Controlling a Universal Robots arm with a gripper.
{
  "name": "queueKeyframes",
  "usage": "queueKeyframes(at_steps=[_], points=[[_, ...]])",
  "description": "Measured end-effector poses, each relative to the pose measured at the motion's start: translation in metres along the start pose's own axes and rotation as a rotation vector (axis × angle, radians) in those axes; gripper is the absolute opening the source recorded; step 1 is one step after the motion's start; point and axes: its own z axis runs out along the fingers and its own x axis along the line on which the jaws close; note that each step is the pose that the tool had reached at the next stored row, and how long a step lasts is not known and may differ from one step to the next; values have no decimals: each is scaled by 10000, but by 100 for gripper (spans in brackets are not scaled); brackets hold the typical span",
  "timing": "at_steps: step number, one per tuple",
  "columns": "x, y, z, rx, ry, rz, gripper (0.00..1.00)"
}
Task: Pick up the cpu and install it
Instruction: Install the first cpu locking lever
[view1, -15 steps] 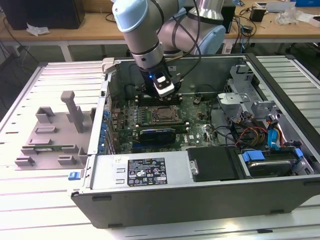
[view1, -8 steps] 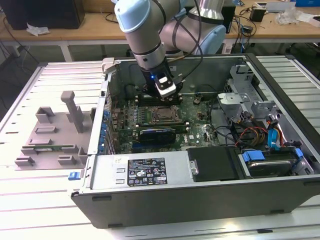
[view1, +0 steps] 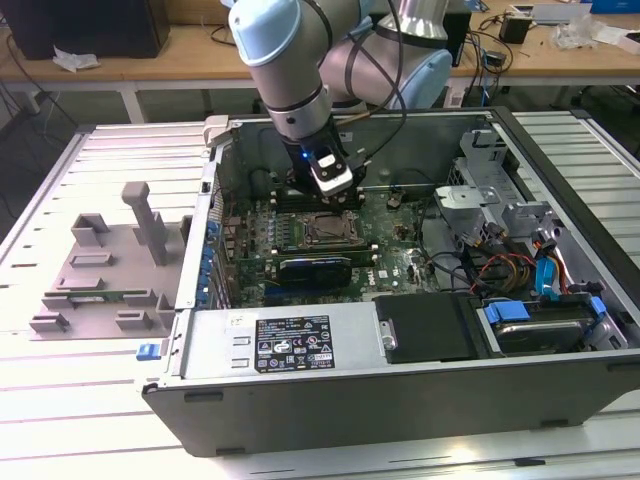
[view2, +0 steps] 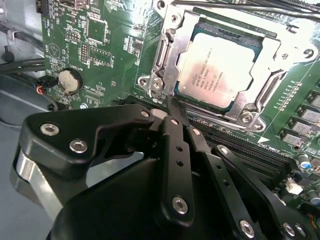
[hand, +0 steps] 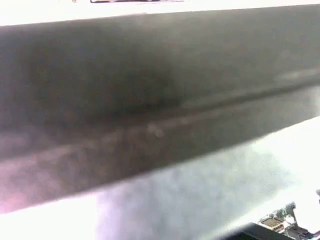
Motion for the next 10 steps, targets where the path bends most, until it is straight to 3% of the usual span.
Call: queueKeyframes(at_steps=[7, 10], points=[[-45, 26, -160, -2, 2, 1, 11], [-82, 46, -287, -2, 3, 0, 11]])
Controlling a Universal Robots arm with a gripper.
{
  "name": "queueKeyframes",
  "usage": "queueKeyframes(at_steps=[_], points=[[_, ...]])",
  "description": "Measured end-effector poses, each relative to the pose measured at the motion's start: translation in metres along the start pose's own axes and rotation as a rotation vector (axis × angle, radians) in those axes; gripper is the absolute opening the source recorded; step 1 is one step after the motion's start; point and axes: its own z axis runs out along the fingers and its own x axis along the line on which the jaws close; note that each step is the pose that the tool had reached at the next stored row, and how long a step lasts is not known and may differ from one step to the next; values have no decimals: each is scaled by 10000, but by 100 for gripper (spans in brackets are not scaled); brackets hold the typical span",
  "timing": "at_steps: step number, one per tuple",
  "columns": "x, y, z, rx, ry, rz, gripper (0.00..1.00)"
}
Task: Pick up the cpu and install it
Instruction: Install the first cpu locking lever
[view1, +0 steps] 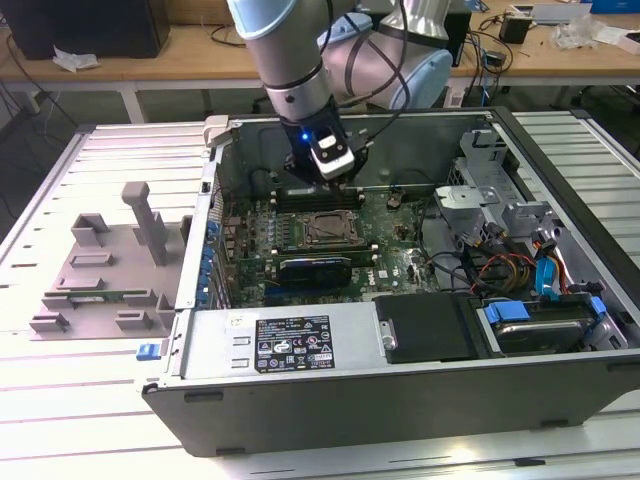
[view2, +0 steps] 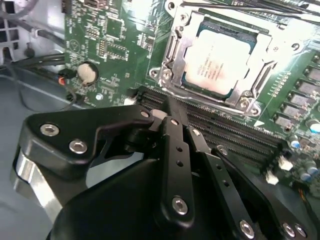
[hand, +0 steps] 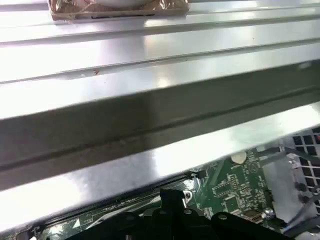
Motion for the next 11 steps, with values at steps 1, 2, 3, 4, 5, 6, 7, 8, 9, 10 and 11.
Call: queueKeyframes(at_steps=[1, 2, 3, 4, 5, 6, 7, 8, 9, 10, 11], points=[[-10, 5, -34, 0, 0, 0, 11], [-19, 11, -67, -1, 0, 1, 11], [-28, 16, -97, 0, 0, 1, 11], [-45, 25, -160, 0, 0, 1, 11], [-62, 35, -217, 0, 0, 0, 11], [-68, 38, -238, 0, 0, 0, 11], [-74, 41, -258, -1, 0, 0, 11], [-76, 43, -265, 0, 0, 0, 11], [-76, 43, -265, 0, -1, -1, 11], [-76, 42, -265, 3, -2, -2, 11], [-76, 42, -266, 6, -2, -4, 11]])
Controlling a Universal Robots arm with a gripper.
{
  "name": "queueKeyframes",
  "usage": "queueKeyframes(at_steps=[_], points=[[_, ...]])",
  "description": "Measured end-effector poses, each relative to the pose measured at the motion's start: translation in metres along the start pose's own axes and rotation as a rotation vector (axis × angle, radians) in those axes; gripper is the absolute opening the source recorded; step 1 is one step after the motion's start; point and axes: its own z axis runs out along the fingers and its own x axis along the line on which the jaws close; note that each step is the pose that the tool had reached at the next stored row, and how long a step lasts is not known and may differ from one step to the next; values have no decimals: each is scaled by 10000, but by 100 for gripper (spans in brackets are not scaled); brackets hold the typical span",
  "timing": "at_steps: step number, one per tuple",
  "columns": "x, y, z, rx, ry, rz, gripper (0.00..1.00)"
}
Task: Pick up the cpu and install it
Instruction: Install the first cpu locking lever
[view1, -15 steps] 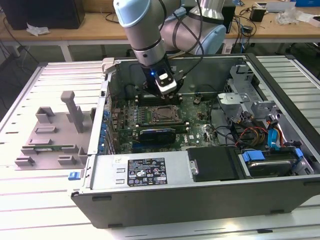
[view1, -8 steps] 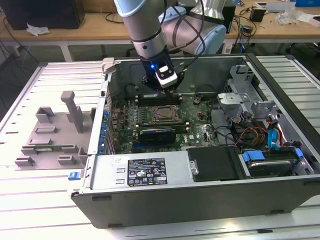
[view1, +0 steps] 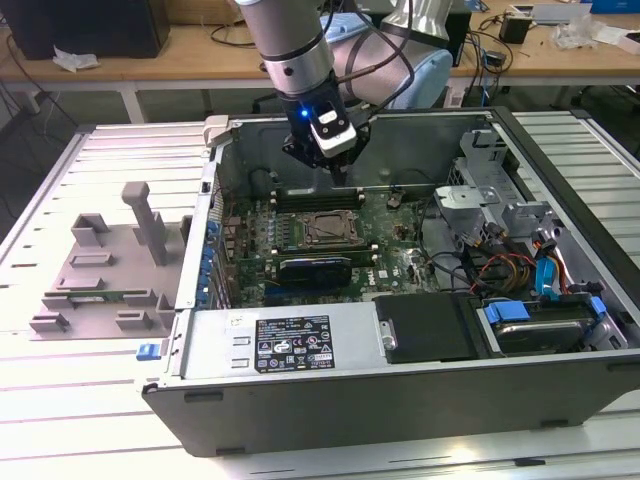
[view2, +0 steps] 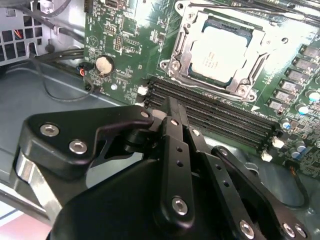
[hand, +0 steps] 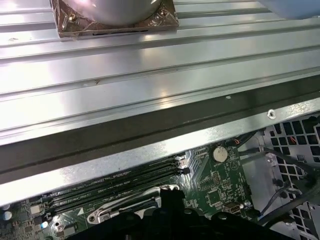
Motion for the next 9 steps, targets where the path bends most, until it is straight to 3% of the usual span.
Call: queueKeyframes(at_steps=[2, 5, 8, 9], points=[[-1, 1, 1, 16, 23, 0, 11], [-29, 3, 15, 123, 321, 20, 11], [-79, 3, 32, 287, 737, 38, 11], [-114, 3, 41, 424, 1084, 51, 11]])
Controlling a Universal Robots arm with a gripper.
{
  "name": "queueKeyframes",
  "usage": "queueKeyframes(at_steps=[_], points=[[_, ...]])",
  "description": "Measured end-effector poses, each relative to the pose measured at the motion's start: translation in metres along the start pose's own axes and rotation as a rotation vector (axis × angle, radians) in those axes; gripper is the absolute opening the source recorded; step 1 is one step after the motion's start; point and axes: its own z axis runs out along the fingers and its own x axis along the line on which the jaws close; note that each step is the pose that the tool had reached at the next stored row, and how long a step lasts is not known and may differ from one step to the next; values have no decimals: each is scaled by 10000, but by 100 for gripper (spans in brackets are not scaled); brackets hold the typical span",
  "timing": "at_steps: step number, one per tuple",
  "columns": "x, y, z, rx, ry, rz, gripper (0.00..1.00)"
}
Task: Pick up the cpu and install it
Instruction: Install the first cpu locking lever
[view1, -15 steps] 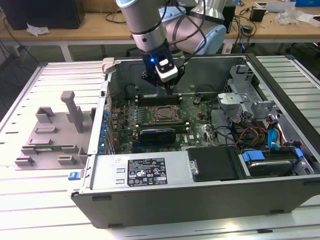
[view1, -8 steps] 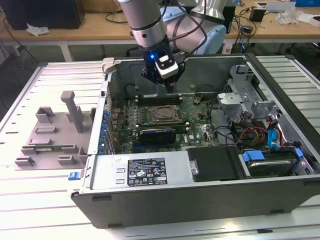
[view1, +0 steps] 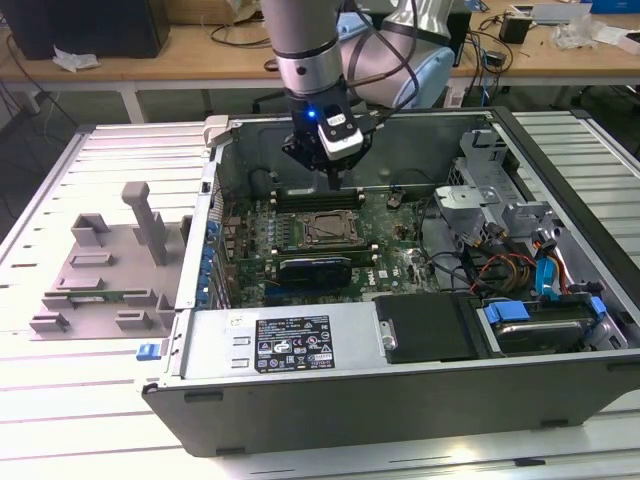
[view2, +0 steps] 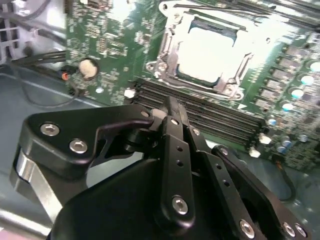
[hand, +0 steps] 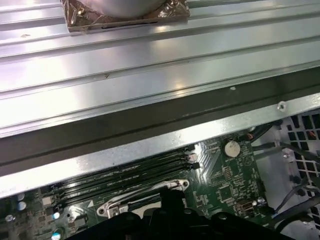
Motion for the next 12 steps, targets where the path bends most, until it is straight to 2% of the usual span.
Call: queueKeyframes(at_steps=[1, 2, 3, 4, 5, 8, 12], points=[[-24, -1, 4, 109, 264, 15, 11], [-42, -1, 8, 191, 445, 19, 11], [-54, -2, 10, 288, 584, 20, 11], [-59, -3, 11, 447, 656, 7, 11], [-60, -4, 10, 505, 641, -2, 11], [-60, -5, 11, 514, 640, -19, 11], [-57, -12, 34, 529, 665, -483, 11]])
